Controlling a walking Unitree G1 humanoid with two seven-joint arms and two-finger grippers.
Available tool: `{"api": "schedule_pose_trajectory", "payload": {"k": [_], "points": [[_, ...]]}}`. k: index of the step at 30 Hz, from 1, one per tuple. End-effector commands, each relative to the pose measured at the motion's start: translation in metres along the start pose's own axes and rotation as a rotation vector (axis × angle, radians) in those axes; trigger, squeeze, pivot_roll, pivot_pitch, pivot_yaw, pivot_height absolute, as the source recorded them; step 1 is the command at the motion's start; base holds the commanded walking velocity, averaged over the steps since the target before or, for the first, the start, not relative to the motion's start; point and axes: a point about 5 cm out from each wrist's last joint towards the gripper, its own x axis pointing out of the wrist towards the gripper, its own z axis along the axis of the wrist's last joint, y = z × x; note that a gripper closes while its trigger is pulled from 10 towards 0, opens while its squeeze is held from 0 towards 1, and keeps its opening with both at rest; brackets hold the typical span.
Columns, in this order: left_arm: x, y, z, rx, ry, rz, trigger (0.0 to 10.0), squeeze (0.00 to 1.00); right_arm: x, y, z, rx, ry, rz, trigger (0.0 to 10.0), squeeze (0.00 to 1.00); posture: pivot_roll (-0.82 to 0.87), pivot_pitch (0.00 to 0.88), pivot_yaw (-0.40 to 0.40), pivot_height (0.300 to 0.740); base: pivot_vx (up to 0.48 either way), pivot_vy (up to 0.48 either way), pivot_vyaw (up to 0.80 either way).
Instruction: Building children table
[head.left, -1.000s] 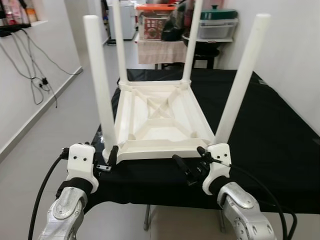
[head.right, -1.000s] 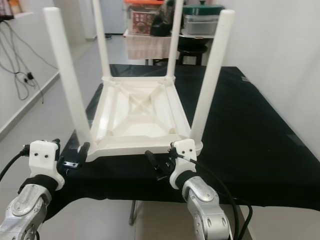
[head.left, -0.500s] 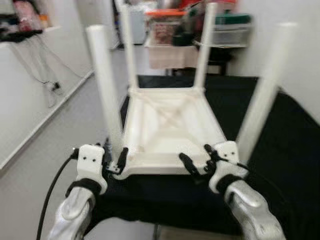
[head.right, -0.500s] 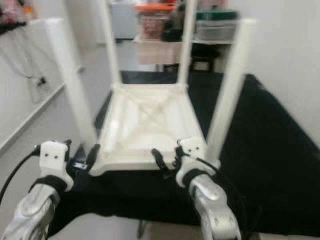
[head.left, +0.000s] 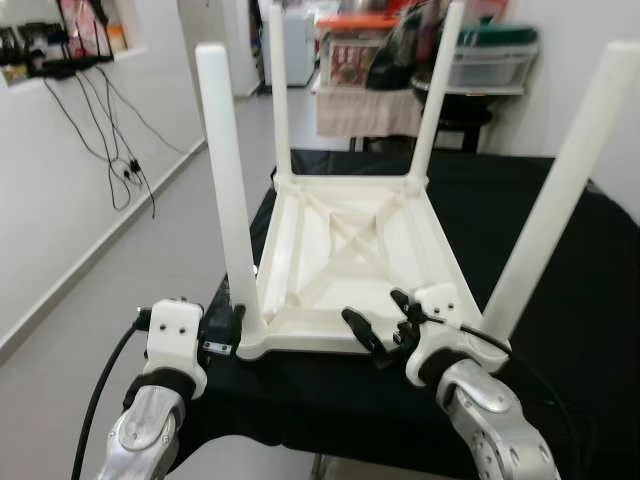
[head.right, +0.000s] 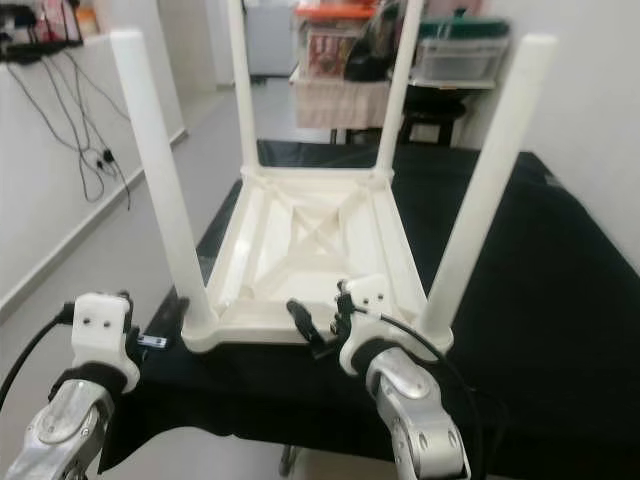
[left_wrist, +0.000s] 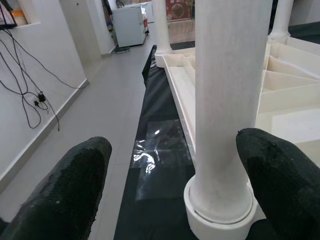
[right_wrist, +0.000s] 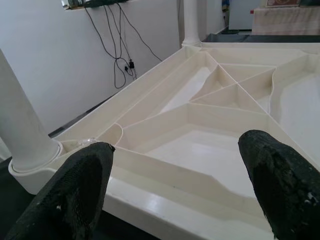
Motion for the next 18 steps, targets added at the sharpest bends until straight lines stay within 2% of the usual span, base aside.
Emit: {"api": "schedule_pose_trajectory", "payload": {"k": [1,3,8,10,12,14,15,16,18], "points": [[0.004,0.001,-0.005,-0.030,0.027,-0.011,10.0,0.00,-0.001,0.000,-0.002,0.006,0.014,-0.004,10.0,0.00,-0.04,0.000,-0.005,0.740,0.000,0.000,0.00],[0.015,-0.012,-0.009,-0.123,0.069,-0.173,10.0,0.00,0.000,-0.001,0.000,0.001,0.011,-0.005,10.0,0.00,-0.04,0.000,-0.010,0.740,0.000,0.000,0.00],[0.019,-0.014,-0.012,-0.156,0.107,-0.229,10.0,0.00,-0.001,0.000,0.001,-0.007,0.008,-0.003,10.0,0.00,-0.05,0.000,-0.004,0.740,0.000,0.000,0.00],[0.022,-0.011,-0.018,-0.221,0.158,-0.246,10.0,0.00,-0.001,0.001,0.005,-0.010,-0.001,0.000,10.0,0.00,-0.05,0.000,-0.005,0.740,0.000,0.000,0.00],[0.023,-0.011,-0.019,-0.242,0.172,-0.252,10.0,0.00,-0.001,0.001,0.006,-0.011,-0.004,0.000,10.0,0.00,-0.05,0.000,-0.005,0.740,0.000,0.000,0.00],[0.025,-0.008,-0.020,-0.236,0.170,-0.251,10.0,0.00,-0.001,0.001,0.008,-0.012,-0.010,0.003,10.0,0.00,-0.05,0.000,-0.007,0.740,0.000,0.000,0.00],[0.027,-0.005,-0.019,-0.214,0.156,-0.242,10.0,0.07,-0.002,0.002,0.010,-0.013,-0.018,0.007,10.0,0.00,-0.06,0.000,-0.007,0.740,0.000,0.000,0.00],[0.031,0.001,-0.017,-0.195,0.140,-0.213,10.0,1.00,-0.002,0.001,0.013,-0.012,-0.029,0.013,10.0,0.00,-0.06,0.000,-0.006,0.740,0.000,0.000,0.00],[0.035,0.006,-0.017,-0.182,0.130,-0.178,10.0,1.00,-0.003,0.001,0.016,-0.012,-0.040,0.019,10.0,0.00,-0.06,0.000,-0.006,0.740,0.000,0.000,0.00]]}}
